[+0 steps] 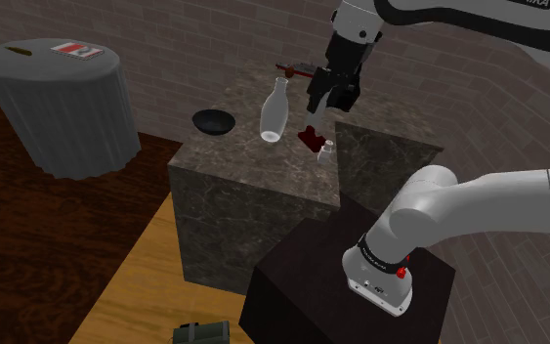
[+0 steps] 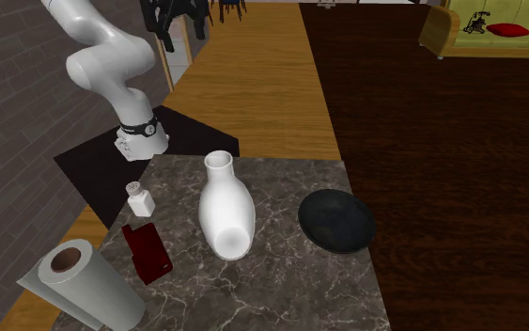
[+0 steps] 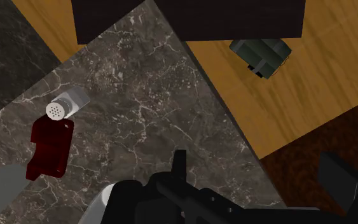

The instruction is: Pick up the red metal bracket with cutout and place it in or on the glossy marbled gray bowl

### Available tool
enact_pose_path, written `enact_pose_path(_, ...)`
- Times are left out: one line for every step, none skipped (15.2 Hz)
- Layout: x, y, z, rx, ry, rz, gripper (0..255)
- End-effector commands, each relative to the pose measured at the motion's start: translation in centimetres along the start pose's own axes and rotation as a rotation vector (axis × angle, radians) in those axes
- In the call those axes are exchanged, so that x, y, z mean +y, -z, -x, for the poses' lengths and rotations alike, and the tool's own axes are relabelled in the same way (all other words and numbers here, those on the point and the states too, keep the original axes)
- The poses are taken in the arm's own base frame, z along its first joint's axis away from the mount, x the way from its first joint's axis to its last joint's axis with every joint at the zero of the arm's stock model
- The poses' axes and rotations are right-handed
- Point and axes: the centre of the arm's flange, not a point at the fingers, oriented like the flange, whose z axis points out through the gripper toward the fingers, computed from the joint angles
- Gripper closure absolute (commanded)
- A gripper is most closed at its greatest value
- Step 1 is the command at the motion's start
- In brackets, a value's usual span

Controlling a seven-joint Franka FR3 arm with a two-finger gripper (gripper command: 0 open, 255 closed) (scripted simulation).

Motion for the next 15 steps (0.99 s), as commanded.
enact_pose_path(0.0, 0.0, 0.0, 0.000, 0.000, 0.000, 0)
enact_pose_path(0.8, -0.9, -0.4, 0.000, -0.007, 0.006, 0)
enact_pose_path(1.6, -1.8, -0.8, 0.000, -0.015, 0.013, 0)
enact_pose_path(2.4, -2.6, -1.2, -0.001, -0.022, 0.019, 0)
enact_pose_path(3.2, -3.5, -1.6, -0.001, -0.029, 0.025, 0)
enact_pose_path(4.0, -4.4, -2.0, -0.001, -0.037, 0.032, 0)
enact_pose_path(4.9, -5.2, -2.4, -0.001, -0.044, 0.038, 0)
enact_pose_path(5.7, -6.1, -2.8, -0.001, -0.051, 0.044, 0)
enact_pose_path(6.6, -6.9, -3.2, -0.001, -0.059, 0.051, 0)
enact_pose_path(7.4, -7.8, -3.5, -0.002, -0.066, 0.057, 0)
enact_pose_path(8.3, -8.6, -3.9, -0.002, -0.073, 0.064, 0)
enact_pose_path(9.2, -9.4, -4.3, -0.002, -0.081, 0.070, 0)
enact_pose_path(10.1, -10.2, -4.6, -0.002, -0.088, 0.076, 0)
enact_pose_path(10.9, -11.1, -5.0, -0.002, -0.095, 0.083, 0)
enact_pose_path(11.8, -11.9, -5.3, -0.003, -0.103, 0.089, 0)
